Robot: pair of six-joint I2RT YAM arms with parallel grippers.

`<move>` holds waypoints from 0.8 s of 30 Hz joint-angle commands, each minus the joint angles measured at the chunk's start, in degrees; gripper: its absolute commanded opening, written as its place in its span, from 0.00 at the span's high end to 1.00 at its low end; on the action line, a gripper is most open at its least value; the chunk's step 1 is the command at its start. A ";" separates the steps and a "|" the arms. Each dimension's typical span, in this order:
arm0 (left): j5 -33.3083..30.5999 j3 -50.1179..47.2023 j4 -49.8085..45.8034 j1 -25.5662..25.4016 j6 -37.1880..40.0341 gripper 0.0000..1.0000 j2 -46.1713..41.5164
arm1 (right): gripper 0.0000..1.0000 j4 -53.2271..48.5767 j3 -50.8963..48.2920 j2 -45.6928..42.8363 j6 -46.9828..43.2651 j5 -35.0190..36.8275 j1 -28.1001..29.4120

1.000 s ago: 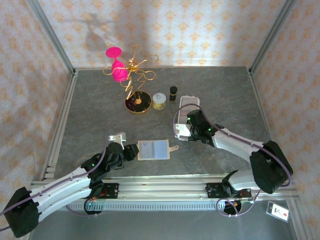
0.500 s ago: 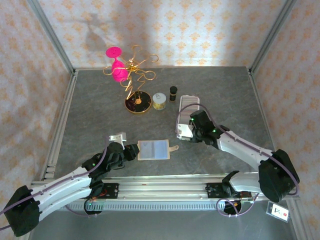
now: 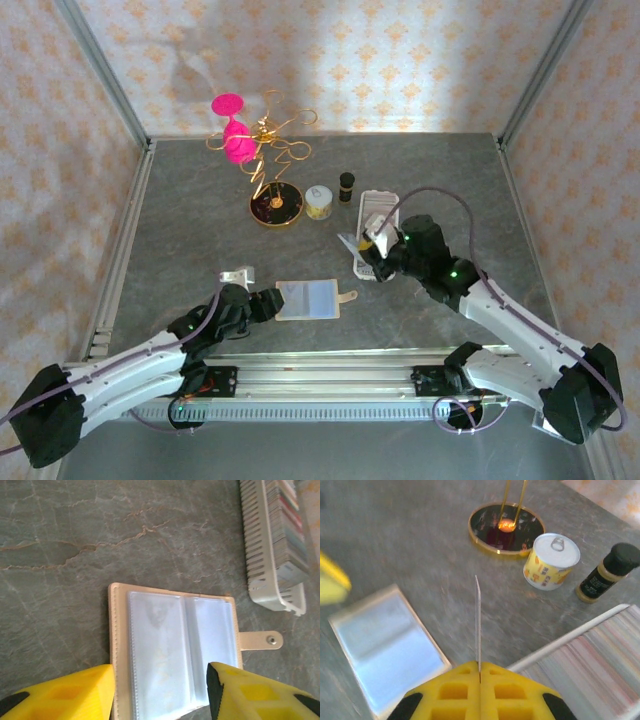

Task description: Put the credit cards into the card holder

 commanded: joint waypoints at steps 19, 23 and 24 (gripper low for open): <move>-0.04 9.13 -3.72 -0.35 6.24 0.31 16.64 | 1.00 26.33 -12.57 12.96 70.30 -4.26 7.95; -0.52 9.48 -4.65 -0.41 6.88 0.31 18.18 | 1.00 26.41 -11.71 15.39 70.48 -2.88 9.85; -0.62 9.57 -4.78 -0.36 7.03 0.32 18.57 | 1.00 26.53 -11.66 15.86 70.59 -2.80 10.17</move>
